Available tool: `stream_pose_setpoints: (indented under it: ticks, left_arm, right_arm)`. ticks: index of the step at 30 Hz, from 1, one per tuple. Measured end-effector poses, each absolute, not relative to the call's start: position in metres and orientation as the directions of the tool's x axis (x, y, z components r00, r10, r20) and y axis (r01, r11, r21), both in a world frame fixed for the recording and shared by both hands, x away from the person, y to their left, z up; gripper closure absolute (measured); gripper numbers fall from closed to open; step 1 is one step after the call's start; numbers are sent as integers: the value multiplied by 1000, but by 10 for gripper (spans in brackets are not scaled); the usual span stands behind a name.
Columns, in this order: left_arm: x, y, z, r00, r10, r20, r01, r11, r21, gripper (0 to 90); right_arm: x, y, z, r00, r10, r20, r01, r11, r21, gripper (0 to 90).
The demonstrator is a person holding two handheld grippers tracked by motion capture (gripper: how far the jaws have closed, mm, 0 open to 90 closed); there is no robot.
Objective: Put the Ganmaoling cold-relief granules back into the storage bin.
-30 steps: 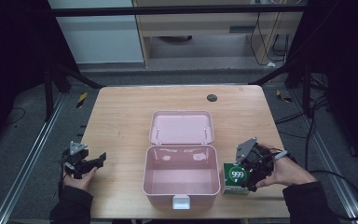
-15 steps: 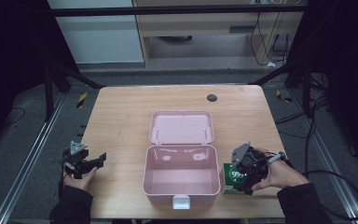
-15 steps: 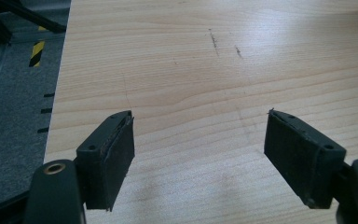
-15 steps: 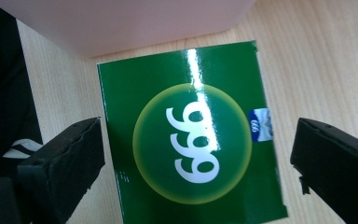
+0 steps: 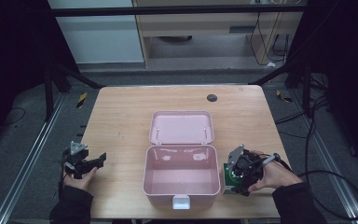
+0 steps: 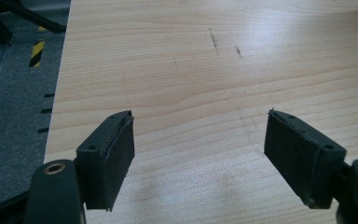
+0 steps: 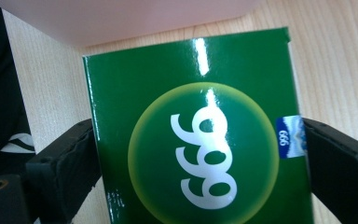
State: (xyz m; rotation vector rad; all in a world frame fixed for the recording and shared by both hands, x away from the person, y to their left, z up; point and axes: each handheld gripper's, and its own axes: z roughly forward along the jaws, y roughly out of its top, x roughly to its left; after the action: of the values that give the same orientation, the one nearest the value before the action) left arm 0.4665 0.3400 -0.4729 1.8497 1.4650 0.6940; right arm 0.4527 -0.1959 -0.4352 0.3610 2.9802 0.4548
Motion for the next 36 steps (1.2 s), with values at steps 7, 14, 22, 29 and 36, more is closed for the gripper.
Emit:
stream_pose_setpoints:
  ticks: [7, 14, 22, 29, 36]
  left_arm:
    - [466, 340, -473, 228, 974, 2, 618, -146, 772, 235]
    - [467, 340, -473, 228, 974, 4, 619, -148, 772, 235]
    - [467, 340, -473, 227, 974, 7, 619, -150, 771, 236]
    - [467, 340, -473, 227, 974, 8, 620, -151, 770, 236]
    - [467, 340, -473, 226, 974, 8, 620, -150, 770, 237]
  right_arm:
    - [455, -195, -441, -969, 241, -52, 215, 930, 296, 78]
    - [457, -193, -445, -970, 240, -37, 220, 933, 286, 80]
    - [458, -193, -449, -969, 245, -26, 228, 931, 285, 98]
    - [459, -195, -447, -966, 258, -8, 245, 927, 285, 142]
    - [459, -196, -443, -964, 266, 8, 258, 928, 271, 155]
